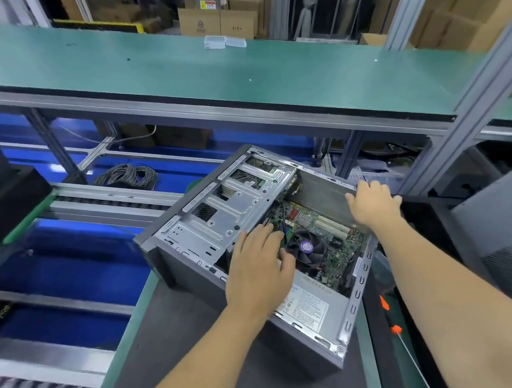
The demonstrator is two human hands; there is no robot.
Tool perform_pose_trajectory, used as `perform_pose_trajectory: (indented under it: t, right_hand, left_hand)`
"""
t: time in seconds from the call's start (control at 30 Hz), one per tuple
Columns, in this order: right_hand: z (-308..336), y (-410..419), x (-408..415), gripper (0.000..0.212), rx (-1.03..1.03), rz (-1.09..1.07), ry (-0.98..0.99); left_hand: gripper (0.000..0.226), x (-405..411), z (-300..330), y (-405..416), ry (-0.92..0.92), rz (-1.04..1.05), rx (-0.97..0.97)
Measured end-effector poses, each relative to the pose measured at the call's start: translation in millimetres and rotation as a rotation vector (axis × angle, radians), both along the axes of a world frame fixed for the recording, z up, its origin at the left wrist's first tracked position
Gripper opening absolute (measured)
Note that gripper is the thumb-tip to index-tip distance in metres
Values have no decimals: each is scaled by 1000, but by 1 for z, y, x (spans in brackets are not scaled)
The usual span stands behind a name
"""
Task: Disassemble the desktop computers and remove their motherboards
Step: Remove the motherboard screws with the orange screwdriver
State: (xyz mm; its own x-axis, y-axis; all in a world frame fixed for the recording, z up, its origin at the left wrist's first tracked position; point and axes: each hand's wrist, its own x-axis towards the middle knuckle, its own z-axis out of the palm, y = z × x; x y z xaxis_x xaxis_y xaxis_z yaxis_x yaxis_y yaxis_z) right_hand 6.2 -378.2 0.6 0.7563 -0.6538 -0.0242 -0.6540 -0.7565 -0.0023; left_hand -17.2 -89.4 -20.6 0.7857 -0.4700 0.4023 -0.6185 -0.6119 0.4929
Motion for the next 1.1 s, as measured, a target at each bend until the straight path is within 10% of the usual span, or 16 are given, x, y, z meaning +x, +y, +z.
perform_pose_trajectory:
  t: [0.3,0.53,0.7,1.1]
  right_hand:
    - [-6,23,-86,16,-185,-183,60]
    - [-9,16,-127,48,135,-71,-197]
    - [-11,18,-124,50,235,-113,-289]
    - [-14,53,-113,55,233,-83,-137]
  left_hand:
    - [22,84,17,34,0,-120,110]
    - [78,75,6,34,182,312,382]
    - [65,63,5,47,493,390,288]
    - [55,86,15,82,429,412,318]
